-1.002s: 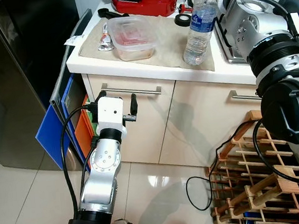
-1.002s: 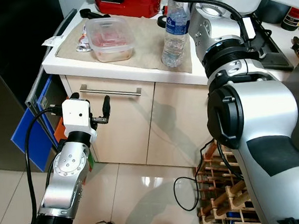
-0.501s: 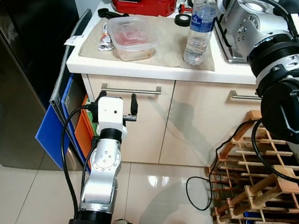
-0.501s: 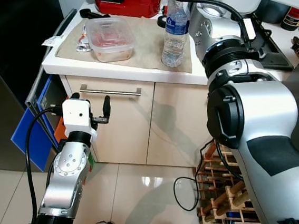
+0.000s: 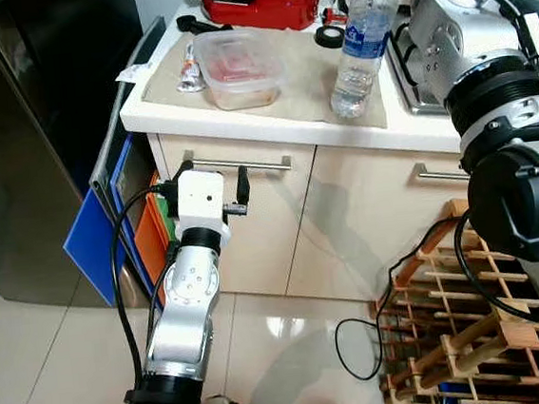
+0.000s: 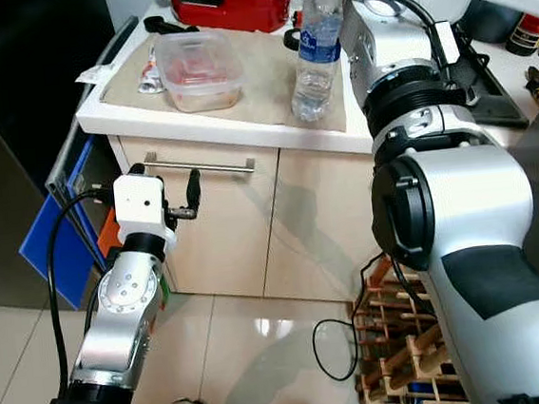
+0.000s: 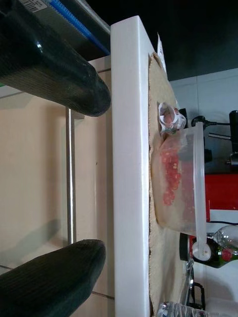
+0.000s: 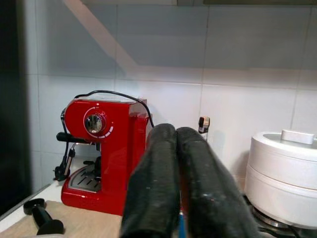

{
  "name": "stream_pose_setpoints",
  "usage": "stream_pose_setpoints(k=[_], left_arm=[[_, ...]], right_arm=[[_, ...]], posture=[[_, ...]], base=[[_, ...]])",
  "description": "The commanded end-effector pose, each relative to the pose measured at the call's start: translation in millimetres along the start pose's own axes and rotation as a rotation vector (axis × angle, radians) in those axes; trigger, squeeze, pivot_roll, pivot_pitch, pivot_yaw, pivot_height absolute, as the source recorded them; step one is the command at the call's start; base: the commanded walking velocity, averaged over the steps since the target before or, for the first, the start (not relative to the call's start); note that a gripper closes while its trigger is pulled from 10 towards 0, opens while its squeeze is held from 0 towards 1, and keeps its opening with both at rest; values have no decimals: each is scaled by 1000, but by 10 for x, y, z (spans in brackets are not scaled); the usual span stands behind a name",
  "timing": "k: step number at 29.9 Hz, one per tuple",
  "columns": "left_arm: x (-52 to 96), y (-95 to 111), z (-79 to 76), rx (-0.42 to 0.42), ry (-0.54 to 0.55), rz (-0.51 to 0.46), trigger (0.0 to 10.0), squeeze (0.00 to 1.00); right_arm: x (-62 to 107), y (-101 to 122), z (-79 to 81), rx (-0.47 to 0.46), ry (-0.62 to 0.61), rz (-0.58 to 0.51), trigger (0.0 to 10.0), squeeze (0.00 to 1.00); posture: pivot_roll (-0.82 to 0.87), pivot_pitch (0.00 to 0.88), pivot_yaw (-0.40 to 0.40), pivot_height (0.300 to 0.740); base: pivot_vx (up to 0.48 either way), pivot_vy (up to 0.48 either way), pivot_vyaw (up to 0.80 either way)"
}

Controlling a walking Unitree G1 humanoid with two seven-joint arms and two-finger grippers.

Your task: Restocking fridge

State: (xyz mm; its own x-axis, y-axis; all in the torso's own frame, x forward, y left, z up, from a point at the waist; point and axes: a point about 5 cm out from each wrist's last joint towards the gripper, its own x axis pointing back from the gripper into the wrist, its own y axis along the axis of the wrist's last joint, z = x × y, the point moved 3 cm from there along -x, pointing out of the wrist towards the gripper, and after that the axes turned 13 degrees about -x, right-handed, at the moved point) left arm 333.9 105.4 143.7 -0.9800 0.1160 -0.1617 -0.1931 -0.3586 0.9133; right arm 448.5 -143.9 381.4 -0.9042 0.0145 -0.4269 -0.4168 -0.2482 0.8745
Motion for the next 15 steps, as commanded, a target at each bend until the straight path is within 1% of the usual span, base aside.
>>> stream_pose_setpoints(k=[1, 2, 3, 4, 6, 9, 11, 15], left_arm=[[-4, -13, -36, 0, -7, 14, 10000, 0], [-5, -15, -40, -1, -8, 14, 10000, 0], [-3, -18, -42, -3, -10, 15, 10000, 0], [-3, -18, -42, -3, -10, 15, 10000, 0], [0, -23, -52, -6, -16, 16, 10000, 0], [2, -25, -57, -7, -19, 16, 10000, 0], [26, -47, -139, -10, -71, 17, 10000, 0], [44, -43, -183, -5, -96, 10, 10000, 0]], right_arm=[[-27, 84, 8, -6, -8, -8, 10000, 0], [-12, -10, -18, -32, -22, 32, 10000, 1000], [8, -98, -48, -53, -34, 66, 10000, 1000], [8, -98, -48, -53, -34, 66, 10000, 1000], [33, -189, -87, -72, -47, 96, 10000, 1000], [37, -201, -97, -72, -50, 98, 10000, 1000], [41, -208, -110, -64, -55, 96, 10000, 1000], [36, -174, -122, -49, -64, 78, 10000, 1000]], posture=[[146, 62, -89, 732], [146, 63, -90, 732], [149, 63, -90, 732], [149, 63, -90, 732], [151, 64, -91, 732], [151, 64, -91, 732], [150, 65, -92, 732], [148, 66, -93, 732]], base=[[0, 0, 0], [0, 0, 0], [0, 0, 0], [0, 0, 0], [0, 0, 0], [0, 0, 0], [0, 0, 0], [0, 0, 0]])
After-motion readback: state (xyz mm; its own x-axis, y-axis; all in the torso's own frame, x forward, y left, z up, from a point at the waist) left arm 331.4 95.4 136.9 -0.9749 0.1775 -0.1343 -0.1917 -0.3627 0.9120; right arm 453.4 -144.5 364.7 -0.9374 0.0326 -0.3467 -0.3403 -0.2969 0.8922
